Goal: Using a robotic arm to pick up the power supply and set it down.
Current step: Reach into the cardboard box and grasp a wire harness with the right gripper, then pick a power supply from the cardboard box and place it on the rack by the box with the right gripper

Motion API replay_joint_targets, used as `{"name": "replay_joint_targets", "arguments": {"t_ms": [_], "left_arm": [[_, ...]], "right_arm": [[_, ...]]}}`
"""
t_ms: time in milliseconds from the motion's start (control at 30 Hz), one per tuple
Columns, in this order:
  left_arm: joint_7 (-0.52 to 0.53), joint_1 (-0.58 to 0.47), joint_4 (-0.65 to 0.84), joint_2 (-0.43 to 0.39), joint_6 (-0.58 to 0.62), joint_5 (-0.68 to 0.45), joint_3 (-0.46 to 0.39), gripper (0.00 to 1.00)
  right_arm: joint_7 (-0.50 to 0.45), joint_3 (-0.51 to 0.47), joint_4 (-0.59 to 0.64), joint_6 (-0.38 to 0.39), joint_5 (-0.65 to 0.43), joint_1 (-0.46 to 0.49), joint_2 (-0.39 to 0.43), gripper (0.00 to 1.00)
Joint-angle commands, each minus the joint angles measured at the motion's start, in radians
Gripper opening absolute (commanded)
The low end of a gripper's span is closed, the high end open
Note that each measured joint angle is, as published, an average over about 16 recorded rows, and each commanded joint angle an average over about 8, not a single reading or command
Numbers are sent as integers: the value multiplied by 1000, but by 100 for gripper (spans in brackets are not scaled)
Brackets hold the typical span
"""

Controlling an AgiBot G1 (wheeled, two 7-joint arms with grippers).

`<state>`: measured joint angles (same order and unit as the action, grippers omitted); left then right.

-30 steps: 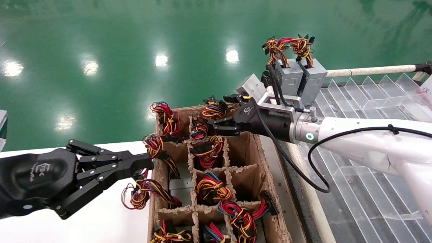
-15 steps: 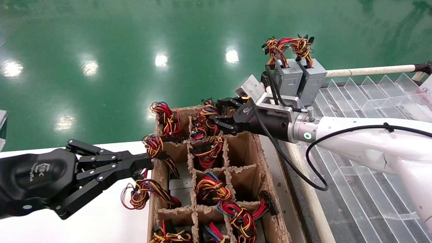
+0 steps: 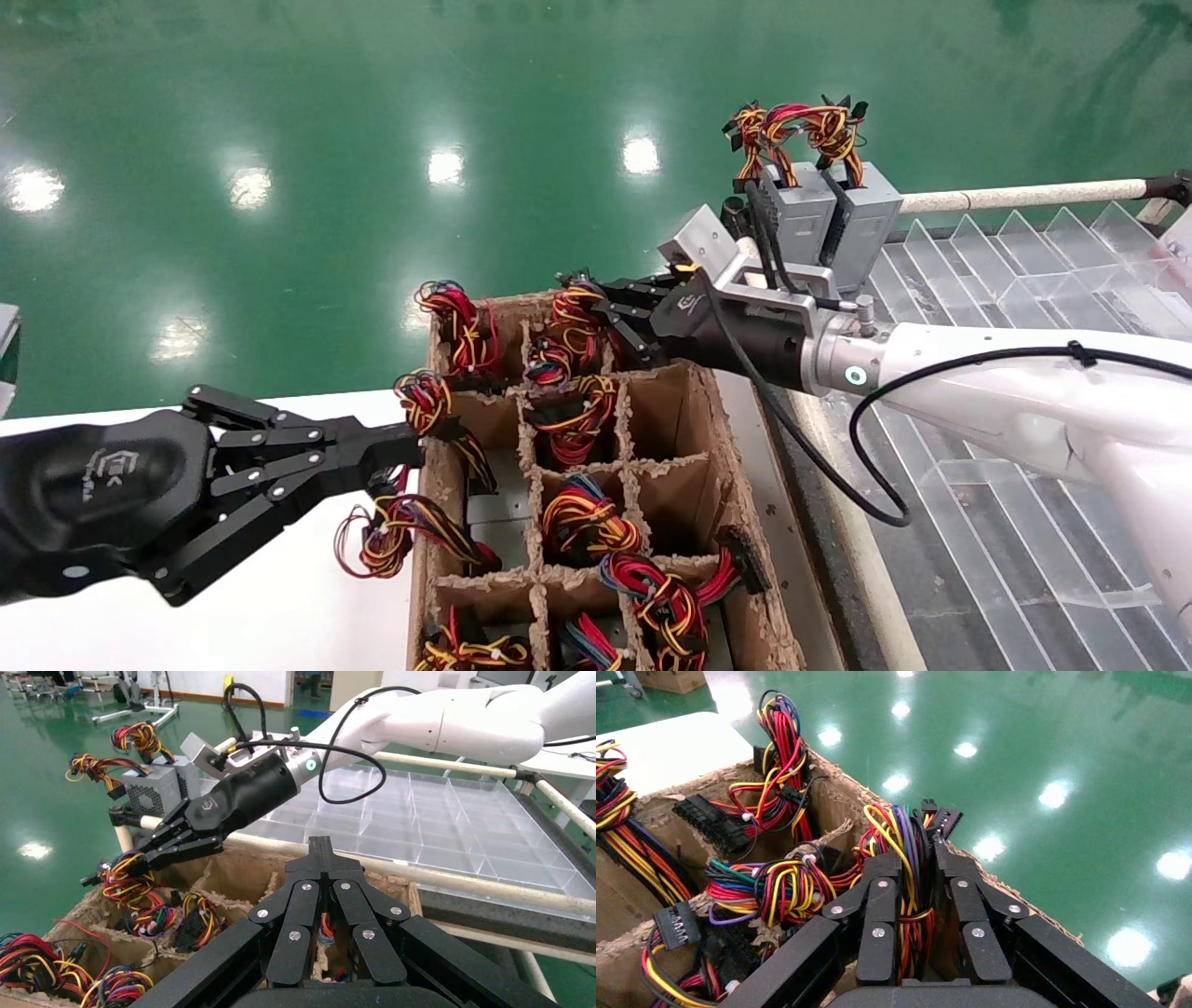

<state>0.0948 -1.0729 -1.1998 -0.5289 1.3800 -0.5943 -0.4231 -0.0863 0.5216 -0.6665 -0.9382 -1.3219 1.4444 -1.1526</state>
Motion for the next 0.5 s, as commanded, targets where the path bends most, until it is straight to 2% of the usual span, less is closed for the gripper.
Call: {"name": "replay_joint_targets", "arguments": {"t_ms": [33,300,500], "left_arm": [[0,0,0,0,0,0,0,0],[0,0,0,0,0,0,0,0],[0,0,0,0,0,0,0,0]], "right_arm": [[2,-2,1,-4,4,-1,2,0],[-7,-34,-38,-68,58,15,51,0],[-7,-48,-111,-87,65,44,93,0]]}}
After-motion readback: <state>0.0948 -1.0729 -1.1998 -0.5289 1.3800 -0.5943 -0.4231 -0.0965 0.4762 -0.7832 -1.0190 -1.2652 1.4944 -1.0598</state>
